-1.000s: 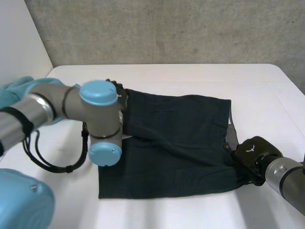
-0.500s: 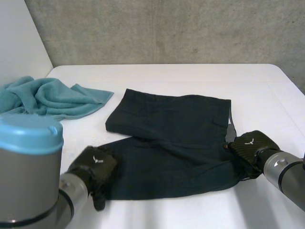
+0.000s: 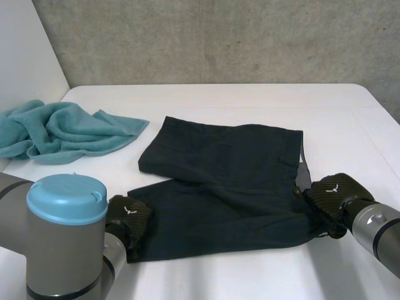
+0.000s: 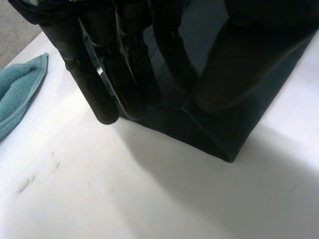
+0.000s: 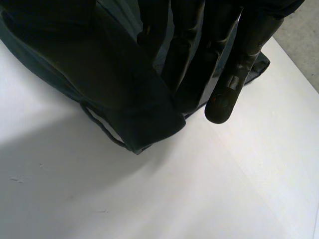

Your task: Fold the laundry.

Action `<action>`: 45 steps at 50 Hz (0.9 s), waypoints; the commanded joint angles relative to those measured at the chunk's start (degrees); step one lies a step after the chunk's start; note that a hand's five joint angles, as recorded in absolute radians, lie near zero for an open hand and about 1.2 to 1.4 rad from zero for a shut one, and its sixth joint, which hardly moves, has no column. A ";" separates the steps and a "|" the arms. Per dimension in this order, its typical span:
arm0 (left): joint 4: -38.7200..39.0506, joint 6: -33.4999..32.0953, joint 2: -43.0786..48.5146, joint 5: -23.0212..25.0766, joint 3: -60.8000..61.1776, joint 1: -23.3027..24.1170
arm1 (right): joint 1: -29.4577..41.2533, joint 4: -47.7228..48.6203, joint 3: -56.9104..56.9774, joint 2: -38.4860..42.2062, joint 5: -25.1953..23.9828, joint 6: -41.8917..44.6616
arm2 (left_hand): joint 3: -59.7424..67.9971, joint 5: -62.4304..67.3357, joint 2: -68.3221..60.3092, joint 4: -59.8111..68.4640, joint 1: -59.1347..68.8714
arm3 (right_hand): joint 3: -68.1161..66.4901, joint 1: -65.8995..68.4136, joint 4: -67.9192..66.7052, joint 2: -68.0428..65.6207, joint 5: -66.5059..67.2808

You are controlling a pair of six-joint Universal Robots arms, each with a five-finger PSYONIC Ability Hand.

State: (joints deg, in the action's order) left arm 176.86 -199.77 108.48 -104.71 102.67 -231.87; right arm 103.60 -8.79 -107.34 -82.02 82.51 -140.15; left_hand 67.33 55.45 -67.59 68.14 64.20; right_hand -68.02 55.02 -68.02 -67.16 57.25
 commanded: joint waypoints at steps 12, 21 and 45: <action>0.59 0.17 -0.91 0.30 0.86 2.03 | 0.11 0.44 -0.76 -0.07 -0.15 0.05 | -37.93 -36.06 38.20 -38.75 -34.81 | -11.98 24.98 -11.98 -12.84 12.75; 1.47 0.17 3.31 -0.40 -0.02 2.74 | 0.02 0.27 -0.68 -0.07 -0.15 0.14 | 12.65 14.53 -12.39 11.84 15.77 | -11.98 24.98 -11.98 -12.84 12.75; -4.43 -8.00 -12.60 -1.90 -0.18 6.17 | -9.47 -19.52 -0.51 -9.92 -6.57 17.38 | 12.67 14.55 -12.41 11.86 15.80 | -11.98 24.98 -11.98 -12.84 12.75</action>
State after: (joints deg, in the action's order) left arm 165.87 -207.62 94.41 -106.60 107.32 -225.13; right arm 94.77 -32.32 -111.05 -93.22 79.94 -117.96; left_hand 68.01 54.56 -68.37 68.47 64.55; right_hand -68.02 55.02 -68.02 -67.16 57.27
